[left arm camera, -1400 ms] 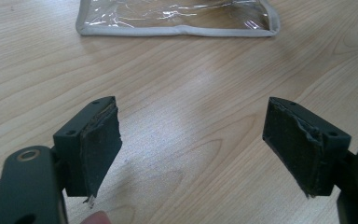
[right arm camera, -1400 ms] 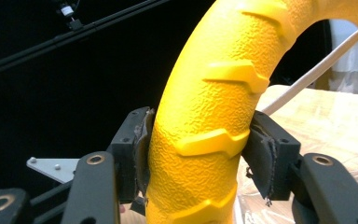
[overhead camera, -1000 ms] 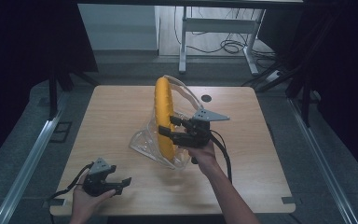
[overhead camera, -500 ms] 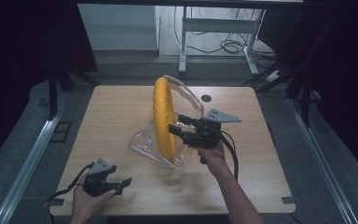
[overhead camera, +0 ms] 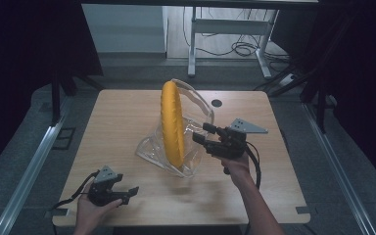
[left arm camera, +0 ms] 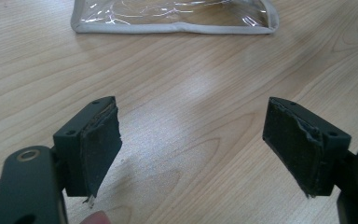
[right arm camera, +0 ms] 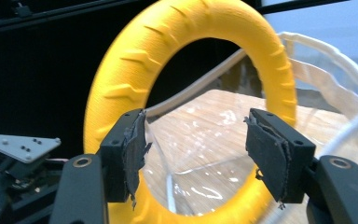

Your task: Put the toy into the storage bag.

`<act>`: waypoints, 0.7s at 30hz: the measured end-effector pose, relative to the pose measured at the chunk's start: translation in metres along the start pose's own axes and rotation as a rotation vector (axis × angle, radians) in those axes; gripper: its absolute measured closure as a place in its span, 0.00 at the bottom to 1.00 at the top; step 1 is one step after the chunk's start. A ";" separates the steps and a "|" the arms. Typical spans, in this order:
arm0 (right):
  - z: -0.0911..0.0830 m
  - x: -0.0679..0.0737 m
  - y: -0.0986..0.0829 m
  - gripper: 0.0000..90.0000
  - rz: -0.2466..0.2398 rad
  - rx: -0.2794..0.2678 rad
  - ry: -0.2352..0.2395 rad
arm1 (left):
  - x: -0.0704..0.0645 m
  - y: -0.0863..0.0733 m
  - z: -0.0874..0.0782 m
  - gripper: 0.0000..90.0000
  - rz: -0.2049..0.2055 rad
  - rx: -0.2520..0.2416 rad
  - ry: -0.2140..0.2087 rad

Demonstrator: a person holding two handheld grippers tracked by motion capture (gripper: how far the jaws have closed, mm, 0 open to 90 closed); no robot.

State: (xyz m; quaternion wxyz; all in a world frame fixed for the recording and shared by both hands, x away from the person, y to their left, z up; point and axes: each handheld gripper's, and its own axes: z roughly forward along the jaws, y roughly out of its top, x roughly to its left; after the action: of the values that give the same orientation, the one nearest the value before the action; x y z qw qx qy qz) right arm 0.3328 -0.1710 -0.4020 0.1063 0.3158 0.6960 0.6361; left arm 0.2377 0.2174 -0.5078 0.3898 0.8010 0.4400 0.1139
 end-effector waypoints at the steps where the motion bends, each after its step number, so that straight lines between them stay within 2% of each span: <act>1: -0.002 -0.002 -0.002 0.42 0.003 -0.003 -0.007 | 0.000 0.000 0.000 0.21 0.000 0.000 0.000; 12: -0.021 -0.018 -0.018 0.42 0.020 0.008 -0.067 | 0.000 0.000 0.001 0.21 0.003 0.007 -0.004; 21: -0.027 -0.022 -0.021 0.42 0.026 0.004 -0.076 | -0.001 0.000 0.002 0.21 0.000 0.009 -0.007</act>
State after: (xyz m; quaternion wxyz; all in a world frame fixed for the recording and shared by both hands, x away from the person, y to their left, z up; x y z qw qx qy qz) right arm 0.3284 -0.2057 -0.4230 0.1240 0.3489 0.6886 0.6235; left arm 0.2387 0.2157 -0.5093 0.3877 0.8031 0.4391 0.1089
